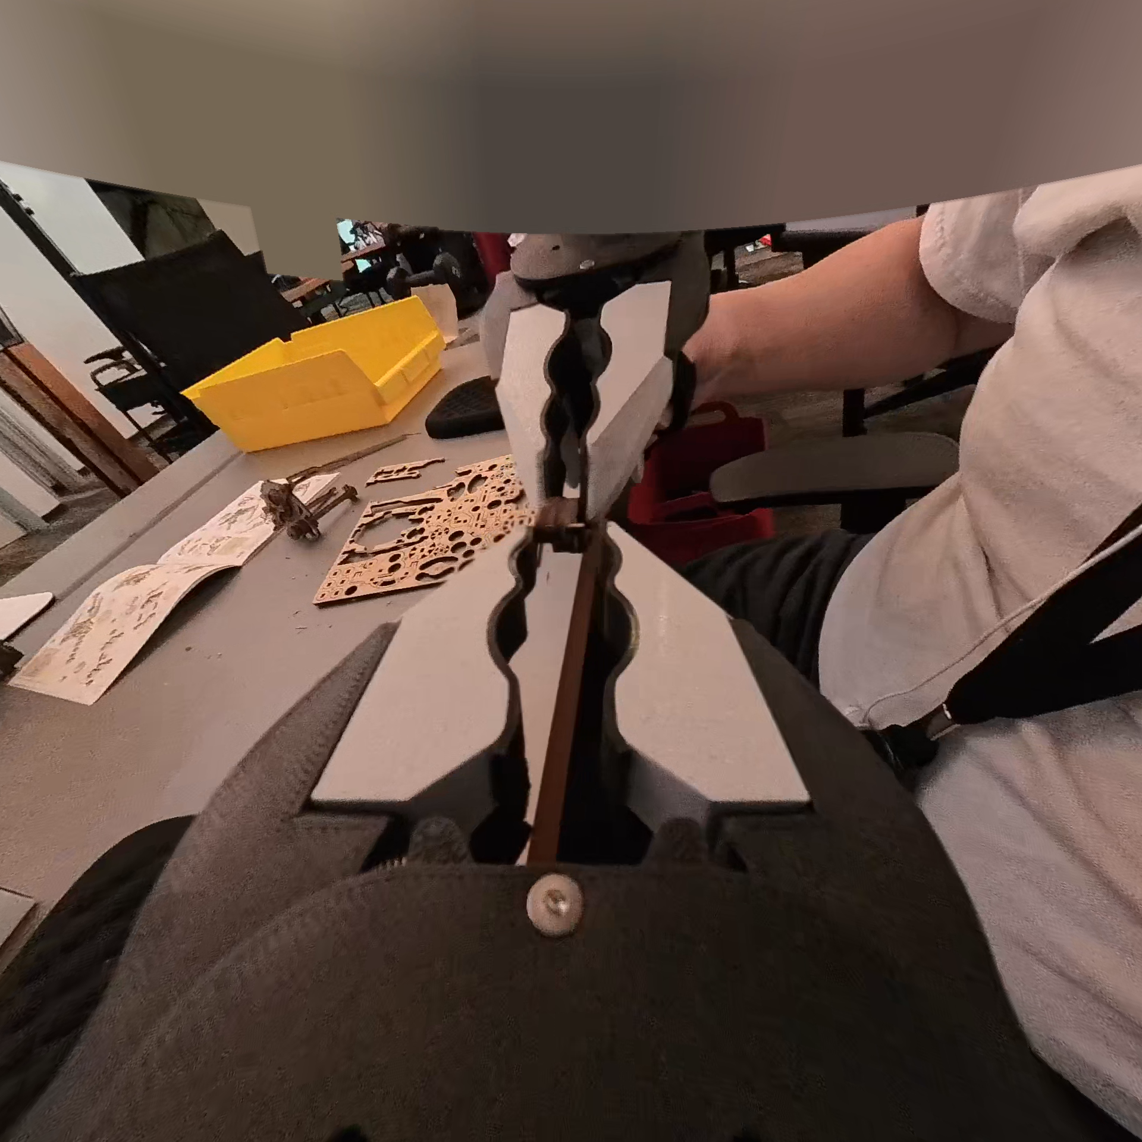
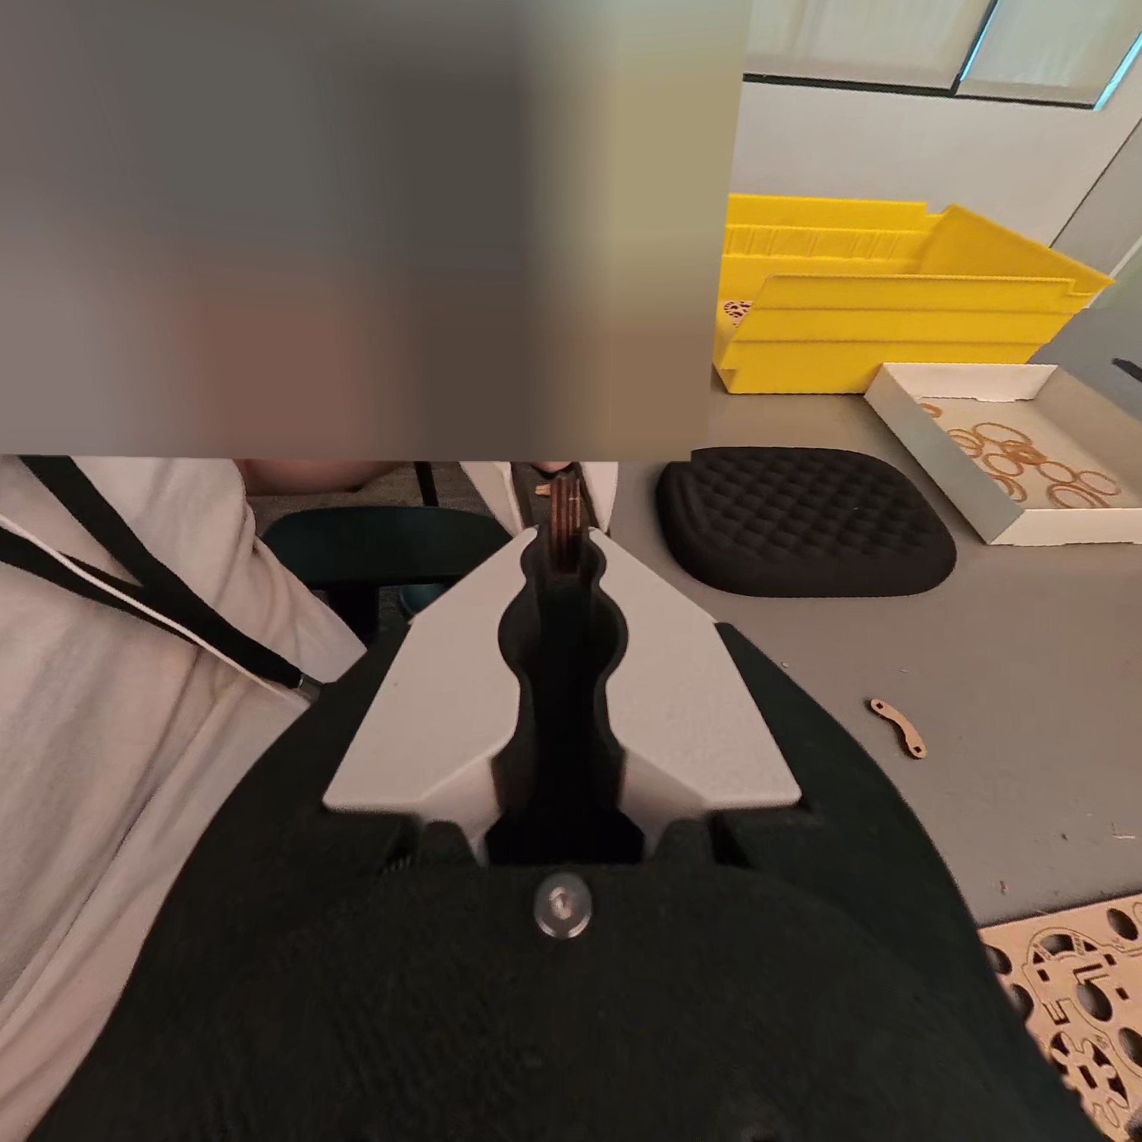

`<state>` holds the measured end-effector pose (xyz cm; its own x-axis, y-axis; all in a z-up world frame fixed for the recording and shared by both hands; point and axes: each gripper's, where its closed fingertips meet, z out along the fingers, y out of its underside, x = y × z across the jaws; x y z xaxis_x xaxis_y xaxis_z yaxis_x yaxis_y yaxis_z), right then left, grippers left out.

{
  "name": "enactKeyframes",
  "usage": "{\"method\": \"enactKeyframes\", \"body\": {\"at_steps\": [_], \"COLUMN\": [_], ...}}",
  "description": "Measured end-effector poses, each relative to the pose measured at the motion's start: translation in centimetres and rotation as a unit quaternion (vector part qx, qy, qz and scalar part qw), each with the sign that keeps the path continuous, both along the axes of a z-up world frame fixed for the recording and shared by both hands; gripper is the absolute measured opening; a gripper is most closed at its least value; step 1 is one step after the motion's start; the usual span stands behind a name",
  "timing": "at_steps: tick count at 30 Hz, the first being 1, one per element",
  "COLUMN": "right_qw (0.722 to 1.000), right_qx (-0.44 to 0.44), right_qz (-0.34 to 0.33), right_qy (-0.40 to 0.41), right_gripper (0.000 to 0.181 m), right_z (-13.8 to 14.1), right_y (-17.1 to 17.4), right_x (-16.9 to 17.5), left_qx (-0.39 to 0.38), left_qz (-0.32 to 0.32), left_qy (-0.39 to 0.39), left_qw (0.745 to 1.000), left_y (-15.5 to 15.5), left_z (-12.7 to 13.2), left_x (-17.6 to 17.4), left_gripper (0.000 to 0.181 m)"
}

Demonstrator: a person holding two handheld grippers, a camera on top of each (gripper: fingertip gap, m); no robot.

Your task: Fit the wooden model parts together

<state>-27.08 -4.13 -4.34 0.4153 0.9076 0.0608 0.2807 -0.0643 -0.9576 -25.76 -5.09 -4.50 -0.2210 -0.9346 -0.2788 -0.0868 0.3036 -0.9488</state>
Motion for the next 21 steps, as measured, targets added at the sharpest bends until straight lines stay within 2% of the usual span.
{"method": "enactKeyframes", "body": {"at_steps": [12, 21], "right_qw": [0.999, 0.999], "right_qx": [0.009, 0.037], "right_qz": [0.033, 0.014], "right_qy": [-0.019, -0.035], "right_gripper": [0.008, 0.008], "right_z": [-0.10, -0.16], "right_y": [-0.82, -0.36], "right_x": [-0.19, -0.02], "left_qx": [-0.013, -0.022], "left_qz": [-0.030, 0.005], "left_qy": [-0.014, -0.031], "left_qw": [0.999, 0.999], "left_y": [-0.94, -0.37], "left_z": [0.86, 0.87], "left_x": [-0.45, -0.20], "left_gripper": [0.012, 0.012]}}
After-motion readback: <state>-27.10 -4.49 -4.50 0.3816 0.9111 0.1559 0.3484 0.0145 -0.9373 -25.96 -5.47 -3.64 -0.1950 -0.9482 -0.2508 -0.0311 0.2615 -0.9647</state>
